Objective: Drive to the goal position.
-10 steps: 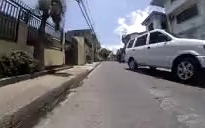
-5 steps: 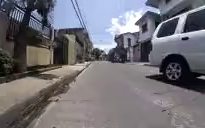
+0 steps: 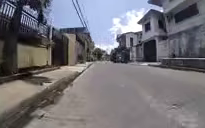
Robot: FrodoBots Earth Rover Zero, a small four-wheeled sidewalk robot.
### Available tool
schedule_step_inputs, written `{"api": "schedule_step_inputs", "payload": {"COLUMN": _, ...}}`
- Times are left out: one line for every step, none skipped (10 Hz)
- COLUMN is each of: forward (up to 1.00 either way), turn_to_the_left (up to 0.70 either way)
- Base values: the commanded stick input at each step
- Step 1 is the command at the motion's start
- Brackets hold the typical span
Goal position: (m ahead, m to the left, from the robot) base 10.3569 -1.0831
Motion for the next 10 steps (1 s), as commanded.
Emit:
{"api": "schedule_step_inputs", "payload": {"forward": 1.0, "turn_to_the_left": -0.04}}
{"api": "schedule_step_inputs", "payload": {"forward": 1.0, "turn_to_the_left": -0.04}}
{"api": "schedule_step_inputs", "payload": {"forward": 1.0, "turn_to_the_left": -0.05}}
{"api": "schedule_step_inputs", "payload": {"forward": 1.0, "turn_to_the_left": -0.05}}
{"api": "schedule_step_inputs", "payload": {"forward": 1.0, "turn_to_the_left": -0.04}}
{"api": "schedule_step_inputs", "payload": {"forward": 1.0, "turn_to_the_left": -0.04}}
{"api": "schedule_step_inputs", "payload": {"forward": 1.0, "turn_to_the_left": -0.05}}
{"api": "schedule_step_inputs", "payload": {"forward": 1.0, "turn_to_the_left": -0.06}}
{"api": "schedule_step_inputs", "payload": {"forward": 1.0, "turn_to_the_left": -0.1}}
{"api": "schedule_step_inputs", "payload": {"forward": 1.0, "turn_to_the_left": -0.38}}
